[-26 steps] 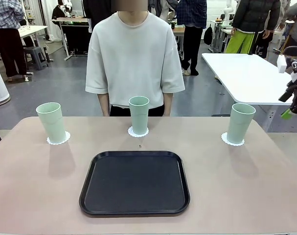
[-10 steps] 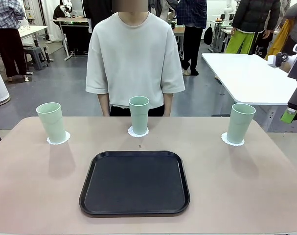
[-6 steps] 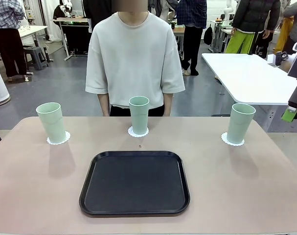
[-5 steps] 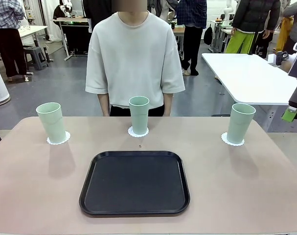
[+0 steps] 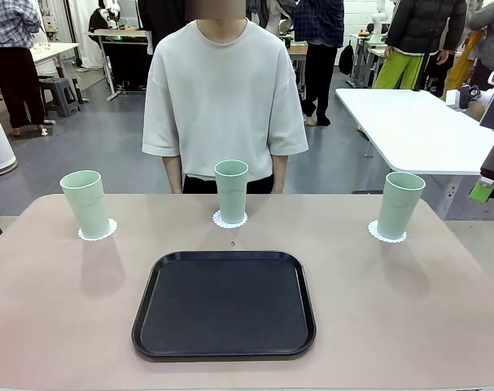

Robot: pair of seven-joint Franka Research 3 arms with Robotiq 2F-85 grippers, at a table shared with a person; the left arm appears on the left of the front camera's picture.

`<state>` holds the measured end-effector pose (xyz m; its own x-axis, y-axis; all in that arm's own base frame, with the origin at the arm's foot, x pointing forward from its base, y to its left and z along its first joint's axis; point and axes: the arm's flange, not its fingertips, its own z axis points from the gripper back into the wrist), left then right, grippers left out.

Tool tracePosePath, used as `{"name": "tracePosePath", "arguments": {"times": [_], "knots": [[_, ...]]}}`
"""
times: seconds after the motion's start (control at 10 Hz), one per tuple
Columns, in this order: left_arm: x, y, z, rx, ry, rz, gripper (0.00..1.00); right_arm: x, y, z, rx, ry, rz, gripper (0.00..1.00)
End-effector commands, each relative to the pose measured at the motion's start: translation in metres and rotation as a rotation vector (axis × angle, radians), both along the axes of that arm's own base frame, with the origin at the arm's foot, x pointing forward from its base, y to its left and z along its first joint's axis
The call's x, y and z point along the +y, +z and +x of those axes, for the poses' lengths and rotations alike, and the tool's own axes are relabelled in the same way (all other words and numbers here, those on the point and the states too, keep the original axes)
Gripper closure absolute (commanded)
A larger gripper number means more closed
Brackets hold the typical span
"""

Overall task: Place coasters on the table and set cups on them.
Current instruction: Take one Reusable plastic cup from the Flat Tray and place it on a coaster set by the human.

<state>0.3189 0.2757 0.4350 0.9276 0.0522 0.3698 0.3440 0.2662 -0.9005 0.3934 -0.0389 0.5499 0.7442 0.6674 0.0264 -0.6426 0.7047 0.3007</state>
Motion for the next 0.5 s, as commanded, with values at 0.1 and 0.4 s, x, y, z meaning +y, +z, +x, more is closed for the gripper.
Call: {"name": "tracePosePath", "arguments": {"times": [0.1, 0.4], "knots": [[0.001, 0.002, -0.001, -0.004, 0.004, -0.008, 0.00, 0.001, -0.004, -0.002, -0.015, 0.009, 0.010, 0.00], [0.001, 0.002, -0.001, -0.004, 0.004, -0.008, 0.00, -0.051, 0.013, -0.010, 0.108, -0.209, 0.700, 0.00]]}}
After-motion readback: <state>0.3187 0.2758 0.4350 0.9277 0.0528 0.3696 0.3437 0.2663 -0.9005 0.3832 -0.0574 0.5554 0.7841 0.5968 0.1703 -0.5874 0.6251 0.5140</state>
